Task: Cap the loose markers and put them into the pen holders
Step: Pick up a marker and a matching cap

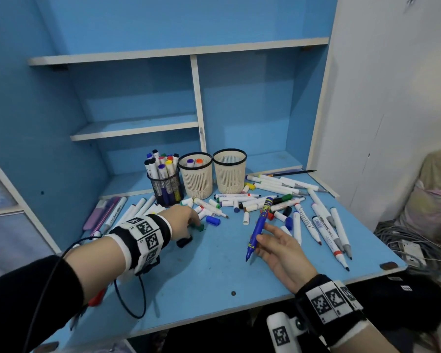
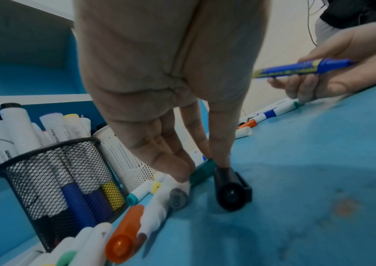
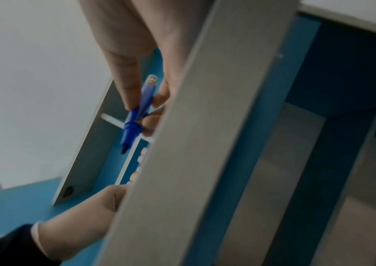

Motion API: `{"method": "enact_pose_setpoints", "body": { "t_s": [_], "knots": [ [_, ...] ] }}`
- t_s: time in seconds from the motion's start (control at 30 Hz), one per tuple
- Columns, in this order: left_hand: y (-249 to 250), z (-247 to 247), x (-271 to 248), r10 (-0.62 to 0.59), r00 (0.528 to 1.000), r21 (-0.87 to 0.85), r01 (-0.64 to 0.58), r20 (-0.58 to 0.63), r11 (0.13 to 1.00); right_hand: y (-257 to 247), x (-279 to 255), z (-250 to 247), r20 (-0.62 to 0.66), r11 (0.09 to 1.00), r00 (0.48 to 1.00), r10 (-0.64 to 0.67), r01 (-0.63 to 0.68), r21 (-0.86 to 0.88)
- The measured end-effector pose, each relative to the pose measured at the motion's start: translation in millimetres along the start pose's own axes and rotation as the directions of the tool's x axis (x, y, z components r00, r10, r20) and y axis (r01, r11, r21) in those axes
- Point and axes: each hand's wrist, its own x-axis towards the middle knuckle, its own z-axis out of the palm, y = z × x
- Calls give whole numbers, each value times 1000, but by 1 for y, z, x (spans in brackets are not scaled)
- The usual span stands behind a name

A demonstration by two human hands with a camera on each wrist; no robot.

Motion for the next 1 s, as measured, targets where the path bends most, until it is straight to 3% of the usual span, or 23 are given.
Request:
{"method": "enact_pose_setpoints", "body": {
  "t_s": [0.2, 0.4, 0.53, 0.73, 1.0],
  "knots": [
    [26, -7, 21, 20, 998, 37, -18, -57, 999, -15, -1, -24, 16, 988, 990, -137, 136, 76],
    [93, -5, 46, 267, 957, -78, -277, -115, 958, -42, 5, -47, -67, 959, 959, -274, 278, 59],
    [138, -7, 67, 369, 922, -135, -383, -114, 914, -63, 5, -58, -111, 948, 943, -315, 319, 19],
    [178, -9, 88, 359, 931, -123, -364, -63, 923, -83, 0, -81, -169, 943, 928, -332, 334, -19],
    [190, -7, 96, 283, 959, -91, -284, -24, 955, -91, -14, -98, -130, 947, 938, -322, 320, -35]
  ]
}}
